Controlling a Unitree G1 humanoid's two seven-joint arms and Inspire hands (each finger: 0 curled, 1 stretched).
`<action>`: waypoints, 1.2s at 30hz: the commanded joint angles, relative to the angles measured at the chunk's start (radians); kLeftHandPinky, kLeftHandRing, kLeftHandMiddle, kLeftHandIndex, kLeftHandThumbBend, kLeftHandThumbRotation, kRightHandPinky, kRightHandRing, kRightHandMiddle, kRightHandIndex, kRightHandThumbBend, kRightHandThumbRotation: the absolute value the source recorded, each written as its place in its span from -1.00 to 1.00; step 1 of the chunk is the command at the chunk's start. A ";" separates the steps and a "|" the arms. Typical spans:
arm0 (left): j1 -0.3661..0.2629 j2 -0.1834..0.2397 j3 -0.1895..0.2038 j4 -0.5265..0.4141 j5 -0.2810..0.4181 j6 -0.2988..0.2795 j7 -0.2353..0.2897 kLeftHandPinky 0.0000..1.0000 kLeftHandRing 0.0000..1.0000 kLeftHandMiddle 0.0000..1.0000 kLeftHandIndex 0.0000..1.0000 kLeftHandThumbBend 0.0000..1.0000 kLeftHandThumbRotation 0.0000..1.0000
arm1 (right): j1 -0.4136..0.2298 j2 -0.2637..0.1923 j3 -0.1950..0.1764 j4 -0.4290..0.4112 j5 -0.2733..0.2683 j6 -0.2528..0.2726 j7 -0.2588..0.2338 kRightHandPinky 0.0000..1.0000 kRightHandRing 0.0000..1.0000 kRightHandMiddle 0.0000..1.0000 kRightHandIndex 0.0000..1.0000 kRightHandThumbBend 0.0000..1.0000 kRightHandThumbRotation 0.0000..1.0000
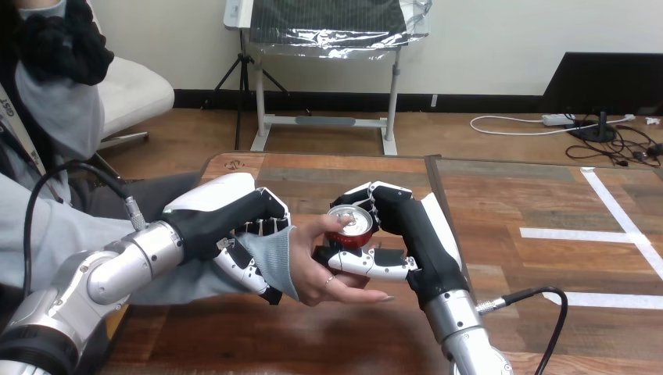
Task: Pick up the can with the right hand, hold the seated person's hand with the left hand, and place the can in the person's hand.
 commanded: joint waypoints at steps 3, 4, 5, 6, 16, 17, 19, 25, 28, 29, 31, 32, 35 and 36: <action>-0.086 -0.045 0.029 -0.019 -0.038 -0.025 0.010 -0.52 -0.40 -0.26 -0.21 0.69 -1.00 | -0.091 0.010 -0.003 -0.052 0.016 0.002 0.018 -0.18 -0.03 0.15 0.20 0.62 -1.00; -0.086 -0.045 0.029 -0.020 -0.039 -0.024 0.009 -0.51 -0.40 -0.25 -0.21 0.70 -1.00 | -0.092 0.010 -0.003 -0.051 0.017 0.004 0.020 -0.17 -0.01 0.17 0.22 0.62 -1.00; -0.085 -0.044 0.029 -0.020 -0.038 -0.022 0.008 -0.51 -0.40 -0.25 -0.20 0.70 -1.00 | -0.093 0.008 -0.003 -0.051 0.016 0.011 0.021 -0.16 0.00 0.19 0.23 0.63 -1.00; -0.085 -0.044 0.028 -0.020 -0.038 -0.021 0.008 -0.50 -0.39 -0.24 -0.19 0.71 -1.00 | -0.094 0.008 -0.003 -0.051 0.014 0.016 0.020 -0.14 0.03 0.22 0.26 0.63 -1.00; -0.078 -0.037 0.029 -0.016 -0.031 -0.034 0.023 -0.30 -0.18 -0.06 -0.02 0.75 -0.91 | -0.102 -0.005 -0.009 -0.052 0.024 0.071 0.044 0.12 0.32 0.43 0.47 0.64 -0.99; -0.076 -0.036 0.029 -0.014 -0.030 -0.036 0.024 -0.28 -0.15 -0.04 -0.01 0.75 -0.89 | -0.104 -0.007 -0.010 -0.050 0.027 0.071 0.046 0.14 0.34 0.44 0.48 0.64 -0.98; -0.075 -0.034 0.029 -0.011 -0.030 -0.039 0.026 -0.20 -0.08 0.02 0.06 0.76 -0.82 | -0.106 -0.008 -0.011 -0.049 0.029 0.072 0.048 0.19 0.38 0.46 0.51 0.64 -0.97; -0.070 -0.031 0.029 -0.004 -0.026 -0.049 0.032 0.03 0.14 0.22 0.26 0.82 -0.60 | -0.112 -0.020 -0.009 -0.047 0.018 0.087 0.037 0.32 0.49 0.53 0.58 0.65 -0.88; -0.064 -0.028 0.029 -0.005 -0.021 -0.056 0.043 0.12 0.22 0.29 0.35 0.87 -0.52 | -0.116 -0.025 -0.008 -0.045 0.011 0.096 0.028 0.36 0.53 0.56 0.62 0.66 -0.82; -0.061 -0.025 0.029 -0.008 -0.019 -0.057 0.044 0.14 0.24 0.31 0.37 0.88 -0.50 | -0.118 -0.028 -0.008 -0.044 0.009 0.101 0.027 0.37 0.54 0.57 0.63 0.66 -0.81; -0.059 -0.023 0.028 -0.010 -0.017 -0.057 0.045 0.20 0.30 0.38 0.46 0.92 -0.43 | -0.120 -0.031 -0.008 -0.042 0.006 0.105 0.026 0.41 0.57 0.60 0.66 0.67 -0.75; -0.055 -0.020 0.028 -0.014 -0.014 -0.059 0.049 0.22 0.31 0.39 0.48 0.93 -0.42 | -0.122 -0.034 -0.008 -0.041 0.005 0.110 0.026 0.42 0.57 0.60 0.67 0.67 -0.74; -0.046 -0.016 0.028 -0.020 -0.010 -0.065 0.056 0.25 0.36 0.44 0.55 0.97 -0.37 | -0.126 -0.040 -0.008 -0.038 0.003 0.118 0.030 0.44 0.60 0.62 0.70 0.67 -0.69; -0.043 -0.015 0.029 -0.022 -0.011 -0.067 0.056 0.26 0.37 0.46 0.58 0.97 -0.36 | -0.127 -0.041 -0.008 -0.038 0.003 0.119 0.032 0.45 0.61 0.63 0.72 0.67 -0.67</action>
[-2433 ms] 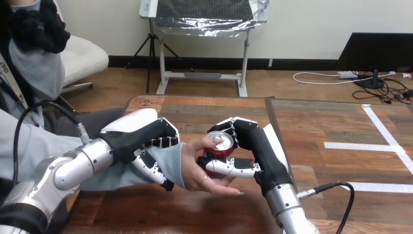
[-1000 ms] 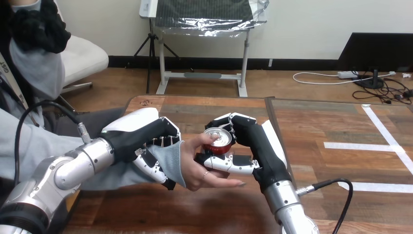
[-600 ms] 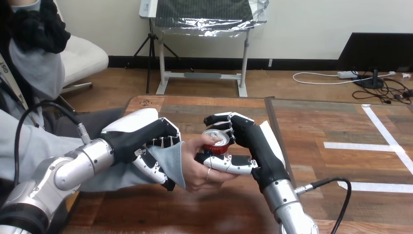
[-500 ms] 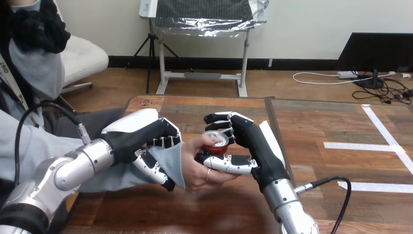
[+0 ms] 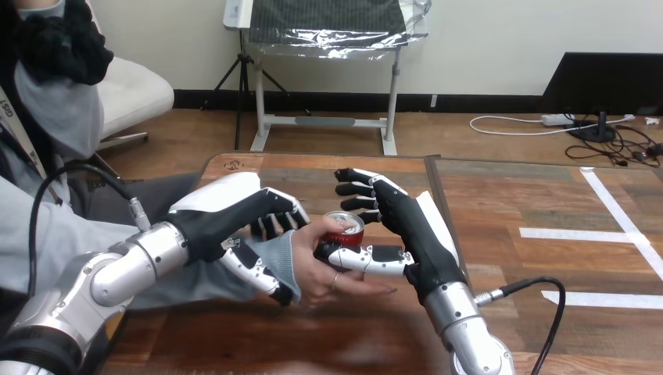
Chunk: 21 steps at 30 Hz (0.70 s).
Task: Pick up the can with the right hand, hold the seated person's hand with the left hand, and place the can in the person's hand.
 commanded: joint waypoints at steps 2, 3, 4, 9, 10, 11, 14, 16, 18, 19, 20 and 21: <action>-0.036 0.000 0.029 -0.037 -0.012 -0.018 0.033 0.28 0.40 0.49 0.61 0.99 -0.33 | -0.097 -0.027 -0.007 -0.029 -0.002 0.009 -0.007 0.47 0.62 0.64 0.74 0.67 -0.64; -0.032 0.001 0.029 -0.040 -0.012 -0.016 0.033 0.30 0.42 0.53 0.65 0.99 -0.32 | -0.098 -0.028 -0.007 -0.029 -0.003 0.012 -0.007 0.48 0.63 0.65 0.76 0.66 -0.62; -0.030 0.002 0.029 -0.043 -0.011 -0.015 0.034 0.30 0.43 0.54 0.66 0.99 -0.32 | -0.099 -0.030 -0.006 -0.028 -0.003 0.013 -0.007 0.49 0.64 0.65 0.76 0.66 -0.61; -0.005 0.011 0.033 -0.057 -0.011 -0.039 0.052 0.32 0.48 0.59 0.71 1.00 -0.30 | -0.105 -0.045 -0.002 -0.028 -0.018 0.024 -0.018 0.50 0.65 0.66 0.79 0.64 -0.59; -0.002 0.012 0.034 -0.058 -0.012 -0.044 0.055 0.33 0.49 0.60 0.72 1.00 -0.30 | -0.106 -0.047 -0.002 -0.028 -0.020 0.025 -0.019 0.50 0.65 0.66 0.79 0.64 -0.59; 0.004 0.014 0.035 -0.061 -0.012 -0.049 0.059 0.33 0.49 0.61 0.73 1.00 -0.29 | -0.107 -0.051 0.000 -0.027 -0.025 0.027 -0.022 0.50 0.65 0.67 0.80 0.64 -0.59; 0.017 0.018 0.037 -0.067 -0.010 -0.057 0.069 0.36 0.53 0.63 0.75 1.00 -0.26 | -0.111 -0.057 0.000 -0.025 -0.031 0.031 -0.024 0.51 0.66 0.67 0.81 0.64 -0.56; 0.023 0.021 0.037 -0.070 -0.008 -0.062 0.074 0.38 0.54 0.64 0.75 1.00 -0.24 | -0.112 -0.058 -0.001 -0.024 -0.032 0.032 -0.023 0.51 0.67 0.67 0.81 0.64 -0.56; 0.033 0.023 0.039 -0.076 -0.005 -0.068 0.084 0.39 0.56 0.64 0.76 1.00 -0.23 | -0.114 -0.060 -0.004 -0.022 -0.029 0.034 -0.020 0.52 0.67 0.68 0.81 0.65 -0.55; 0.041 0.025 0.040 -0.080 -0.005 -0.072 0.088 0.39 0.56 0.64 0.76 1.00 -0.22 | -0.115 -0.062 -0.005 -0.022 -0.028 0.036 -0.019 0.52 0.68 0.68 0.81 0.65 -0.55; 0.046 0.026 0.041 -0.083 -0.005 -0.073 0.091 0.41 0.58 0.64 0.77 1.00 -0.20 | -0.115 -0.063 -0.006 -0.022 -0.027 0.038 -0.018 0.54 0.68 0.68 0.82 0.66 -0.54; 0.049 0.026 0.041 -0.085 -0.005 -0.074 0.092 0.42 0.59 0.64 0.77 1.00 -0.19 | -0.116 -0.063 -0.006 -0.023 -0.026 0.039 -0.018 0.55 0.69 0.68 0.82 0.66 -0.54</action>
